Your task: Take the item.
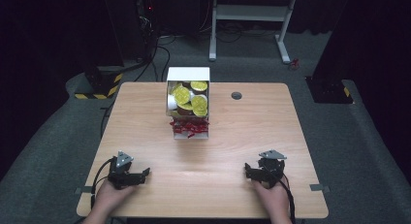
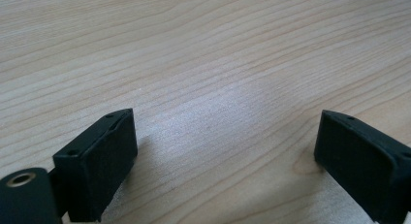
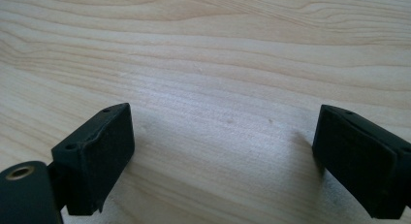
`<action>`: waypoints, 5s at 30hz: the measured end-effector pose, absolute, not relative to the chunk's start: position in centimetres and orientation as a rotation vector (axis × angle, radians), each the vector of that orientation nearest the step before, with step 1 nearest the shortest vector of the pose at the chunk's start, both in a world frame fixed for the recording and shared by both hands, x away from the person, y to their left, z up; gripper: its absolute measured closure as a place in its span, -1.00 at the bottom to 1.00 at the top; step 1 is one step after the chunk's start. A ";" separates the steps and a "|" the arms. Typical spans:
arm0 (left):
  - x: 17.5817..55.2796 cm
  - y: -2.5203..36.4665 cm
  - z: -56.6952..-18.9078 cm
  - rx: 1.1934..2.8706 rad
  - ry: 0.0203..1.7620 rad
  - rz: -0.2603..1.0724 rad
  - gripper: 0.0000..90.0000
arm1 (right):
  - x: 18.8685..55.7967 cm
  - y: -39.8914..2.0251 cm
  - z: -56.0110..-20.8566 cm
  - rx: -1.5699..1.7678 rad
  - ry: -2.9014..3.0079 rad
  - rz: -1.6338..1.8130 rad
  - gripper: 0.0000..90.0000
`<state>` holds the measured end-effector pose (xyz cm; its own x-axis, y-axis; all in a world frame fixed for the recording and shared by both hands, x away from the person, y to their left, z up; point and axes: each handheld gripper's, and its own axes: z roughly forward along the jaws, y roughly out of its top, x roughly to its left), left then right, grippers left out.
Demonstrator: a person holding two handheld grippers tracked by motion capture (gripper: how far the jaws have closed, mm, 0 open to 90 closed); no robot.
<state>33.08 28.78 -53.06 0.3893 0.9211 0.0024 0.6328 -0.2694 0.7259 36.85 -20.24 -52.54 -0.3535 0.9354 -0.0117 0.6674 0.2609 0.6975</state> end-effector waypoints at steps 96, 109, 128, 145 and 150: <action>33.0 28.8 -53.1 1.993 1.364 0.589 -0.86 | 38.1 -12.7 -46.8 1.175 2.113 1.106 0.06; 32.8 28.9 -53.1 1.994 1.361 0.586 -0.86 | 40.0 -9.5 -45.8 1.103 2.130 1.134 0.16; 32.8 28.9 -53.1 1.995 1.361 0.587 -0.86 | 41.7 -7.4 -43.8 1.058 2.118 1.153 0.10; 32.8 28.9 -53.1 1.996 1.361 0.587 -0.86 | 43.3 -6.3 -43.5 1.041 2.140 1.177 0.13; 32.8 28.9 -53.1 1.992 1.362 0.587 -0.86 | 43.9 -5.7 -43.8 1.047 2.154 1.154 0.17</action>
